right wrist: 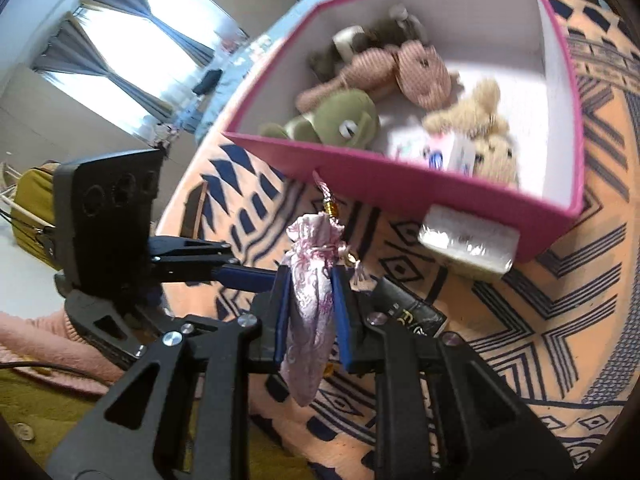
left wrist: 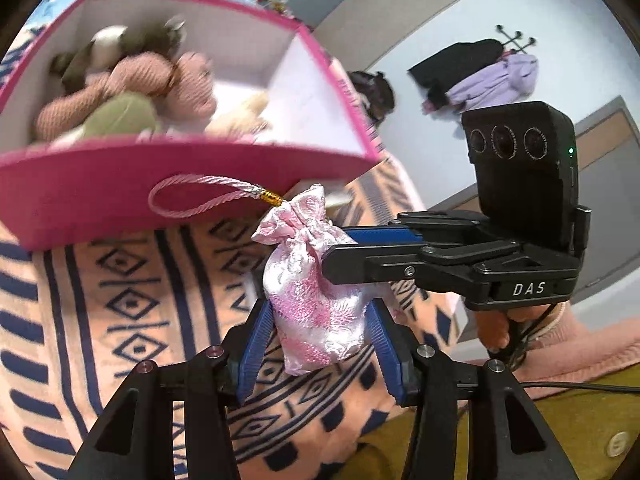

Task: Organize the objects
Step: 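Lift the pouch into the pink box and open the right gripper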

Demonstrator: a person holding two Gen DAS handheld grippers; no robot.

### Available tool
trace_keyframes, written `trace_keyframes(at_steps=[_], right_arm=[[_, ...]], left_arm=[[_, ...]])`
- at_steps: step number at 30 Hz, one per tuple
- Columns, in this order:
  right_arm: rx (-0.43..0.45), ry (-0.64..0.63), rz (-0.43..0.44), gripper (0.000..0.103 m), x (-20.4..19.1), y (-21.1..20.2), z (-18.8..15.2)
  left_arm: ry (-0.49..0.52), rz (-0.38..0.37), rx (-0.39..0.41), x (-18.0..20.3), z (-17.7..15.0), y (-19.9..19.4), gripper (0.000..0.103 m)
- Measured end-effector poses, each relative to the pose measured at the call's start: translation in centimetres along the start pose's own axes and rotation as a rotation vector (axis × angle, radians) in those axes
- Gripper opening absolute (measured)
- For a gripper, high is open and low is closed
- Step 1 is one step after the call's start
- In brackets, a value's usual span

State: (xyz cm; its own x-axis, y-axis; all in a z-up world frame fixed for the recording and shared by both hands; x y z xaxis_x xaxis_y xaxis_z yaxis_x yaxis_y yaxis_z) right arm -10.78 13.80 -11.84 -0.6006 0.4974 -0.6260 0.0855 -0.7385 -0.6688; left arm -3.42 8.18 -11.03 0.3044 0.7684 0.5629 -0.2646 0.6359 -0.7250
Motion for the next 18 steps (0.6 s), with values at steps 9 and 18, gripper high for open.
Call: trace_keyframes(at_steps=[9, 18], right_arm=[[0.12, -0.075, 0.008, 0.022, -2.4, -4.9, 3.5], [0.206, -0.155, -0.034, 0.022, -2.8, -8.0, 7.7]], left_arm=[[0.077, 0.034, 0.115, 2.6, 5.2, -3.0, 0.042], [0.164, 0.073, 0.176, 4.0, 10.4, -4.1, 0.041]])
Point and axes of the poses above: each gripper's, at about its wrist camera, not at the fingertips, and y roughly the way its jaws point, x to its right, z to its top, the point moved 9 cm from there along y, roughly the way its jaws point, and after that the axes turned 5 degrees about z, right-handed, at the moved point
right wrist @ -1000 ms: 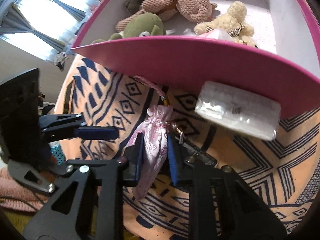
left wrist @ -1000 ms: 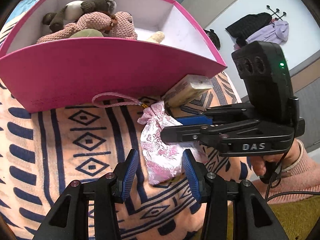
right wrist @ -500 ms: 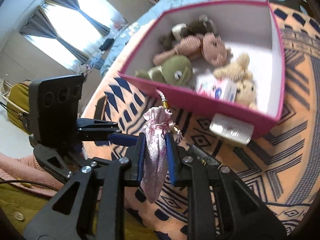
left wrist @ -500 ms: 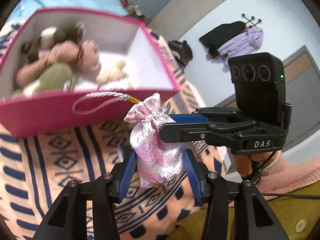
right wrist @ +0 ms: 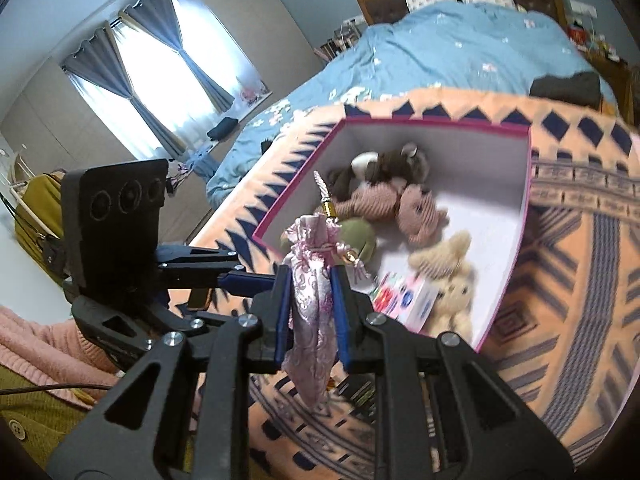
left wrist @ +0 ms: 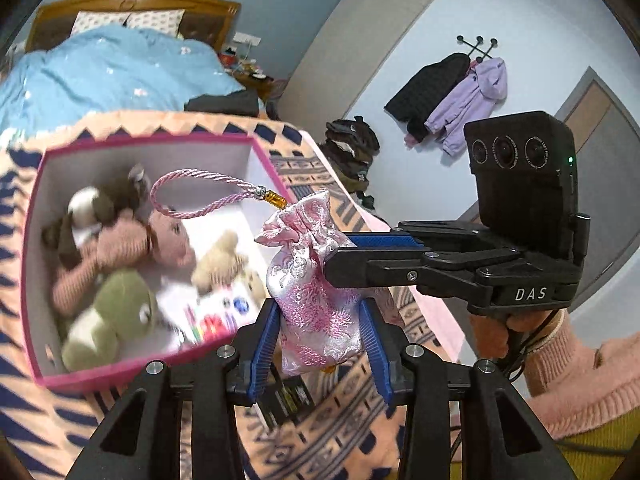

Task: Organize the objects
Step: 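Lift the pouch into the pink box and open the right gripper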

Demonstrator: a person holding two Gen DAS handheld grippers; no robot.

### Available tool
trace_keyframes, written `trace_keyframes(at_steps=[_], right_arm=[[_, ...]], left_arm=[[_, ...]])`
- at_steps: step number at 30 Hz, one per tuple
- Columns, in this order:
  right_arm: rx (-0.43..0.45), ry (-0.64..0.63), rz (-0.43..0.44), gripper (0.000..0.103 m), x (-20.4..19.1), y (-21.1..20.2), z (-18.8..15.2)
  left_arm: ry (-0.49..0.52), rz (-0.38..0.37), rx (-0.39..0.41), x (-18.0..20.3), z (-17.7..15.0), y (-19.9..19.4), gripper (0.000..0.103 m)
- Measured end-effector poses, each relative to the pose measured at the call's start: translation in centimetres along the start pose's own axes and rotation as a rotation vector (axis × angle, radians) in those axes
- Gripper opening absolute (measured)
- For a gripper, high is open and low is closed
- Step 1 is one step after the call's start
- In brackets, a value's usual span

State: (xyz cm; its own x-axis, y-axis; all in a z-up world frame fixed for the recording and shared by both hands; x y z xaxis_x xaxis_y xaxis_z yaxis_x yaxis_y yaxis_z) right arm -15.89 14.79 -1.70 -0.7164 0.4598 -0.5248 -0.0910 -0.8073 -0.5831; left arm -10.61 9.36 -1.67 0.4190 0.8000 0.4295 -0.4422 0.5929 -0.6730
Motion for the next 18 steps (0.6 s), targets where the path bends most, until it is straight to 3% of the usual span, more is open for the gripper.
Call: trace_keyframes(at_steps=[18], right_arm=[[0.01, -0.064, -0.09, 0.022, 5.9, 0.1, 6.2]], left_arm=[[0.034, 0.071, -0.007, -2.7, 6.8, 5.2, 0.04]])
Point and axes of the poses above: each gripper's, at about its wrist camera, not at the fingertips, and y roughly the way its jaws point, x to its right, z to its top, the point moved 9 cm from there along y, roughly the way its jaws point, and after that the axes turned 5 degrees about z, right-handed, at the moved point
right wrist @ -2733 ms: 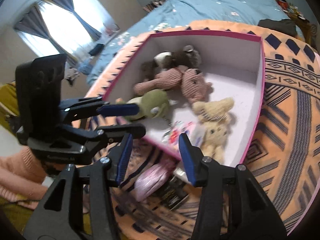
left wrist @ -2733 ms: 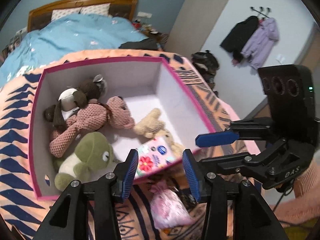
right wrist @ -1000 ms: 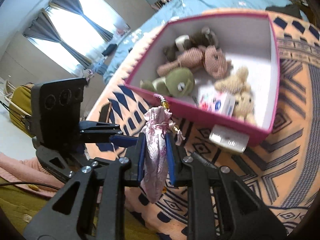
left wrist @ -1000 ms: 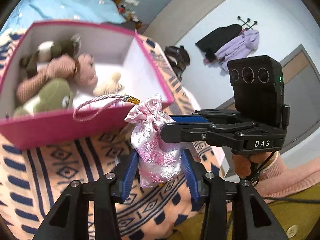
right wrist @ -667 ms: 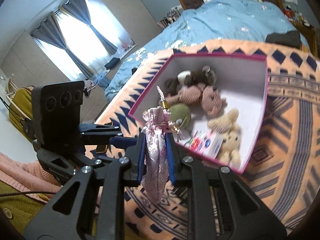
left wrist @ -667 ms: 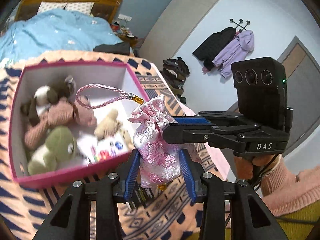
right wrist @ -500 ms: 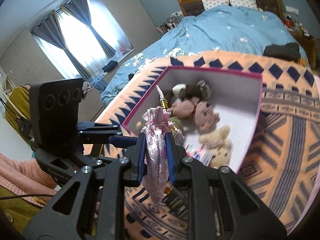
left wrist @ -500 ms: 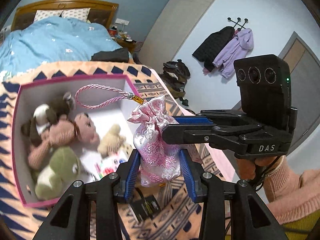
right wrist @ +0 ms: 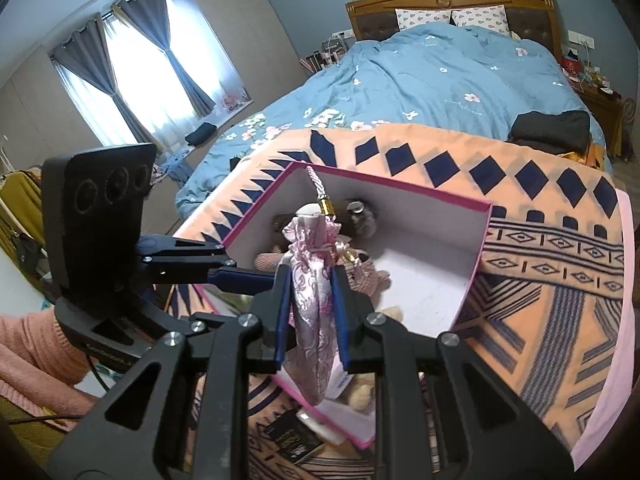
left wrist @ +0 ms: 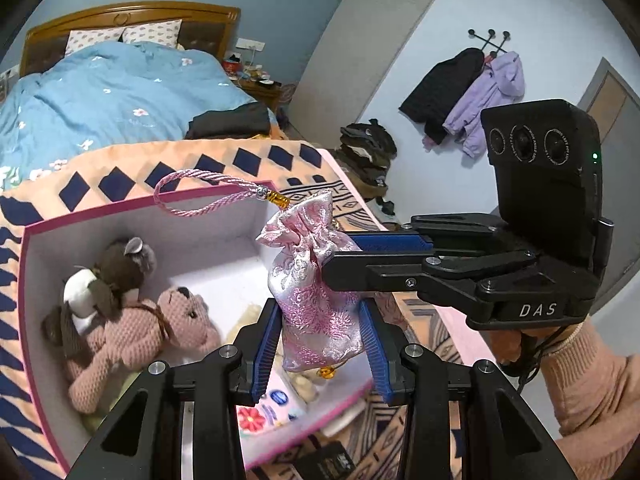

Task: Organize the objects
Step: 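Lift the pouch into the pink box and open the right gripper, then withdraw the right gripper from the box toward the black tissue pack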

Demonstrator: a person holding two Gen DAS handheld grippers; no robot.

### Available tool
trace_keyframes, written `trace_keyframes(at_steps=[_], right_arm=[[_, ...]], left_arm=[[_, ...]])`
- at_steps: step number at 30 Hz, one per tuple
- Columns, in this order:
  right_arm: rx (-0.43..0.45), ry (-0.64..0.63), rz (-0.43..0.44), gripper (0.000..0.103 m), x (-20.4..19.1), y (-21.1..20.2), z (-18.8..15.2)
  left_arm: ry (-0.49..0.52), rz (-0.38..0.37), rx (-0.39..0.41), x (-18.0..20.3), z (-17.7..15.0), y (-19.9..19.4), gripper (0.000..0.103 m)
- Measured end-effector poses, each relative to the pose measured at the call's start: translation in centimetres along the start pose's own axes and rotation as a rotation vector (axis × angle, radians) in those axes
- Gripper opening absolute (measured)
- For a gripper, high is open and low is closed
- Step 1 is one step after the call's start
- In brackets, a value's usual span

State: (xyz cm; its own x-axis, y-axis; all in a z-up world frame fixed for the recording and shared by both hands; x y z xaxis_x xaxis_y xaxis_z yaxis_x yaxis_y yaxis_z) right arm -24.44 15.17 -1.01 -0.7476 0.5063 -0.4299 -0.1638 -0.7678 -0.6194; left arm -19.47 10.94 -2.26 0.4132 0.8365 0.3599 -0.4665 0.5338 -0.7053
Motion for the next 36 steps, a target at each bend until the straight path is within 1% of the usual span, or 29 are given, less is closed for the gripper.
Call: trace_keyframes(at_steps=[7, 17, 19, 24, 27, 29, 31, 36], right_arm=[[-0.041, -0.029, -0.036, 0.022, 2.4, 1.7, 0.9], [-0.124, -0.088, -0.088, 0.022, 4.8, 4.2, 1.6], [-0.136, -0.093, -0.099, 0.022, 5.3, 4.5, 1.6], [-0.176, -0.099, -0.159, 0.023, 7.2, 5.7, 1.3], [-0.2, -0.101, -0.21, 0.023, 8.4, 6.4, 1.0], [-0.218, -0.087, -0.248, 0.024, 9.4, 6.7, 0.7], [-0.217, -0.072, -0.266, 0.024, 10.0, 6.7, 0.6], [-0.199, -0.054, -0.257, 0.024, 9.9, 6.0, 0.2]], left_arm=[[-0.029, 0.026, -0.024, -1.4, 1.0, 2.1, 0.04], [-0.059, 0.07, -0.06, -3.1, 1.8, 4.8, 0.04], [-0.065, 0.079, -0.069, -3.4, 1.9, 5.4, 0.038], [-0.085, 0.108, -0.087, -4.3, 2.1, 6.7, 0.038], [-0.091, 0.14, -0.104, -4.7, 2.0, 7.6, 0.038], [-0.094, 0.141, -0.111, -4.8, 1.8, 7.9, 0.038], [-0.095, 0.146, -0.115, -4.8, 1.5, 8.0, 0.038], [-0.102, 0.154, -0.113, -5.0, 0.7, 7.6, 0.038]])
Point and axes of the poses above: each gripper's, at about its wrist camera, not at the fingertips, and y roughly the way its jaws point, x to its right, z to its top, the point moved 9 cm from there along y, roughly the way its jaws point, and after that the axes turned 5 degrees about z, right-handed, at the moved point
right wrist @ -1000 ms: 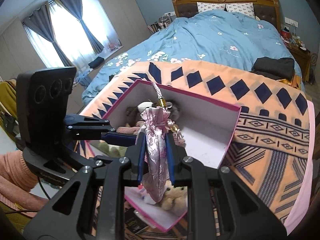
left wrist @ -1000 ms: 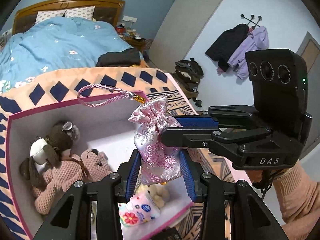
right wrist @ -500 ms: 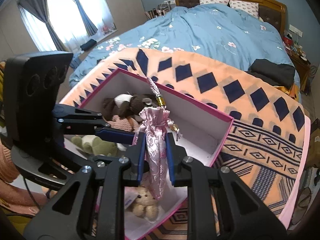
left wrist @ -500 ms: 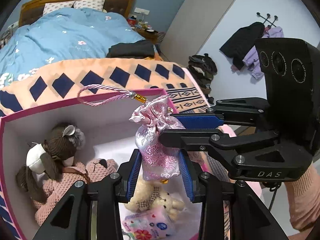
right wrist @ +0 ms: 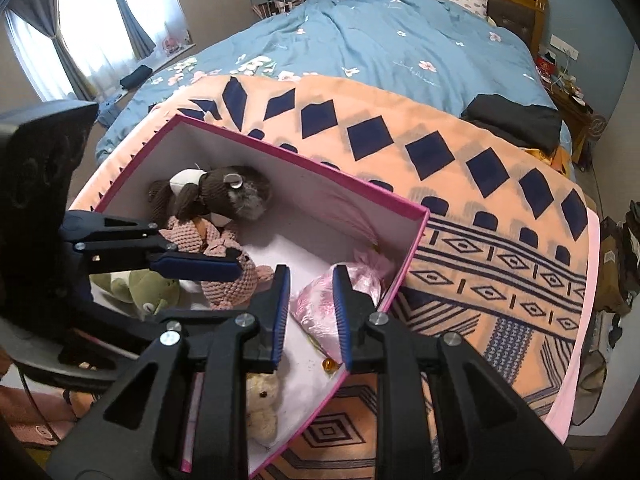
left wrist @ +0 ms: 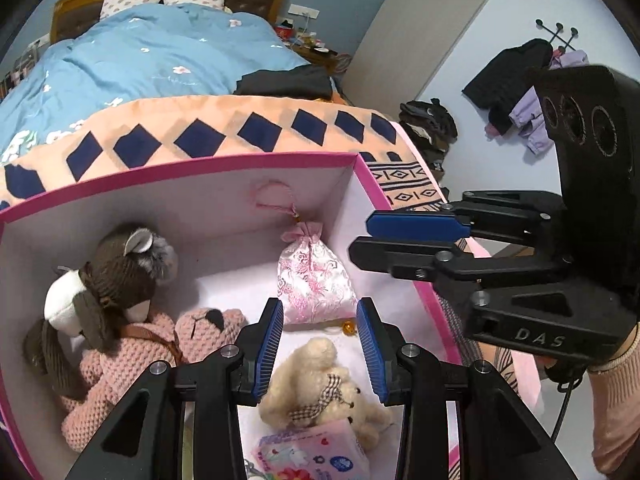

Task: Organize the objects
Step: 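Withdraw the right gripper from the box toward the black tissue pack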

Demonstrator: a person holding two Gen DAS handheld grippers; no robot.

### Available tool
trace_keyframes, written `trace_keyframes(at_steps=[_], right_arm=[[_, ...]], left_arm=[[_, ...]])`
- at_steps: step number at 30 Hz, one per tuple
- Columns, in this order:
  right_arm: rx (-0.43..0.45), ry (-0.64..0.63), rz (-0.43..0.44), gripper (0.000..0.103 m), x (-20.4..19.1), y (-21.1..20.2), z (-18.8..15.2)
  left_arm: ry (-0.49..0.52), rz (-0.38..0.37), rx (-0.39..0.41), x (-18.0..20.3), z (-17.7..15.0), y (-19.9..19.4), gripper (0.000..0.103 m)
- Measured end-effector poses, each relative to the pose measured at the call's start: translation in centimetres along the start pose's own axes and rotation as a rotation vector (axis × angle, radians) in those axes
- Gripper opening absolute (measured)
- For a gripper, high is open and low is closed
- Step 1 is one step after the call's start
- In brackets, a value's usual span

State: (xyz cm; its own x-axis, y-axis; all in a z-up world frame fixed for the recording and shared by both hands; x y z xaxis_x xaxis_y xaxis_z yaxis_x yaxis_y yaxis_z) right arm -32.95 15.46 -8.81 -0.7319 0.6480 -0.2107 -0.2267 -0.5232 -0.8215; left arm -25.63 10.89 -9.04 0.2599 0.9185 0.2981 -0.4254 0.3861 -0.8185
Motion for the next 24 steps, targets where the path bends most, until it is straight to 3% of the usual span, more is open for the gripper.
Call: trace_keyframes(at_steps=[10, 17, 24], right_arm=[[0.098, 0.081, 0.122, 0.028, -2.7, -3.8, -1.5], [0.169, 0.082, 0.233, 0.03, -7.1, -7.3, -4.0], [0.18, 0.134, 0.288, 0.03, -9.7, -9.0, -8.1]], left_arm=[[0.032, 0.007, 0.096, 0.8, -1.3, -4.7, 0.056], [0.081, -0.013, 0.152, 2.5, -4.1, -8.9, 0.057], [0.099, -0.034, 0.14, 3.6, -8.4, -10.7, 0.057]])
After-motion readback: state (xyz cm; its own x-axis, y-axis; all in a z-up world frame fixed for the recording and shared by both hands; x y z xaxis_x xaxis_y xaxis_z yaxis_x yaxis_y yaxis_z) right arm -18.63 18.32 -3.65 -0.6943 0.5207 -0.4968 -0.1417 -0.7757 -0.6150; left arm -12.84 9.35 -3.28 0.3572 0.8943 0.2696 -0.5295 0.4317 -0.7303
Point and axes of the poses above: each gripper's, at about its wrist camera, not at the fingertips, and y roughly the way its jaws point, x to its right, z to its top, the point moved 9 cm from there along y, roughly the way its jaws point, and after that the axes turned 5 degrees about z, right-handed, at the moved point
